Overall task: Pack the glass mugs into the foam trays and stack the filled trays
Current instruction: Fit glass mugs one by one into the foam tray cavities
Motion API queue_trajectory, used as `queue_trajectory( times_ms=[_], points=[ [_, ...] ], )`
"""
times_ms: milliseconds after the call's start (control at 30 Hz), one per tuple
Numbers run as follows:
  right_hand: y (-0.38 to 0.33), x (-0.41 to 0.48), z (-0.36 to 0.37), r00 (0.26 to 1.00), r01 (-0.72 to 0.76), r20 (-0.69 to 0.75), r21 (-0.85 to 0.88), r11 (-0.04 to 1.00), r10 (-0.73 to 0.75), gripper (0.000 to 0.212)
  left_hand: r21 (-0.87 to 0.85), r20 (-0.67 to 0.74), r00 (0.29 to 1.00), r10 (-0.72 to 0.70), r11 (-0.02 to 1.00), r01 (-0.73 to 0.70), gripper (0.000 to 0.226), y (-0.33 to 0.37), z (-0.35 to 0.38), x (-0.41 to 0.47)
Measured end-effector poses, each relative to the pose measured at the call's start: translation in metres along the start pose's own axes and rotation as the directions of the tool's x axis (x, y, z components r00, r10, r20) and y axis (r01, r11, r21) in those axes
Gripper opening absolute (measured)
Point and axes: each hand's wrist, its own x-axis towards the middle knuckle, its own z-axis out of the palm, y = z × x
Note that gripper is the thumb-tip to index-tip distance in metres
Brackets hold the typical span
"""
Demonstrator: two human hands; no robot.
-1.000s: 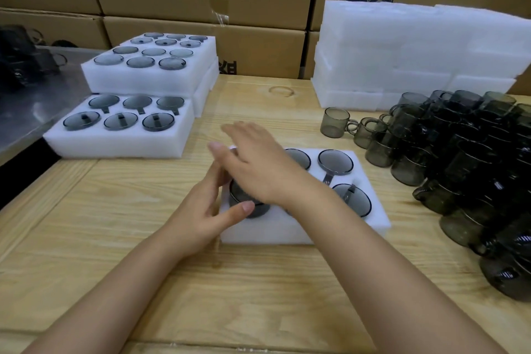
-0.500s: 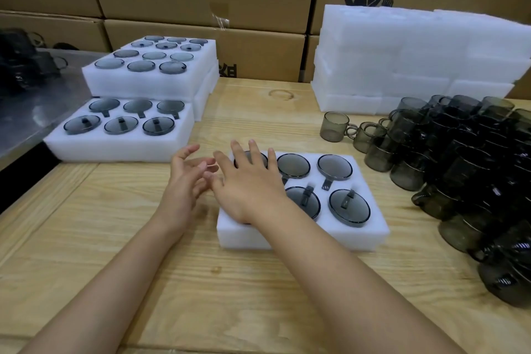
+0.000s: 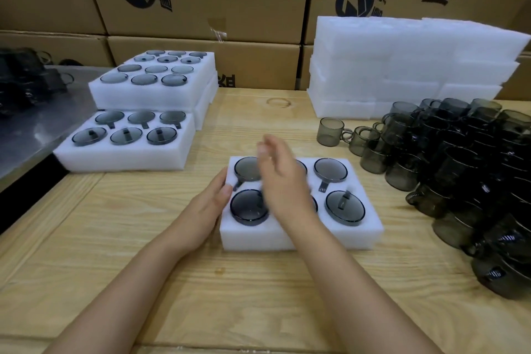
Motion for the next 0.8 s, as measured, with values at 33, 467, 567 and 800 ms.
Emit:
queue_trajectory(
  times_ms=[33, 467, 567, 800],
  points=[
    [0.0, -0.005, -0.013, 0.989, 0.066, -0.138, 0.068, 0.996, -0.056, 0.034, 0.015, 0.039, 0.999, 0.002, 1.0, -0.002, 0.066, 0.002, -0.001, -0.001],
    [0.083, -0.02, -0.108, 0.873, -0.369, -0.089, 0.523, 0.768, 0.48, 0.03, 0.056, 0.08, 0.977, -0.199, 0.979, 0.195, 0.066, 0.009, -0.006, -0.005],
    [0.084, -0.019, -0.107, 0.88, -0.343, -0.015, 0.672, 0.656, 0.475, 0.037, -0.092, 0.044, 0.991, -0.123, 0.988, 0.127, 0.058, 0.013, 0.004, -0.004],
    [0.076, -0.018, -0.095, 0.927, -0.327, 0.191, 0.833, 0.446, 0.322, 0.047, -0.786, -0.223, 0.91, -0.35, 0.617, 0.044, 0.032, 0.02, 0.017, 0.005]
  ],
)
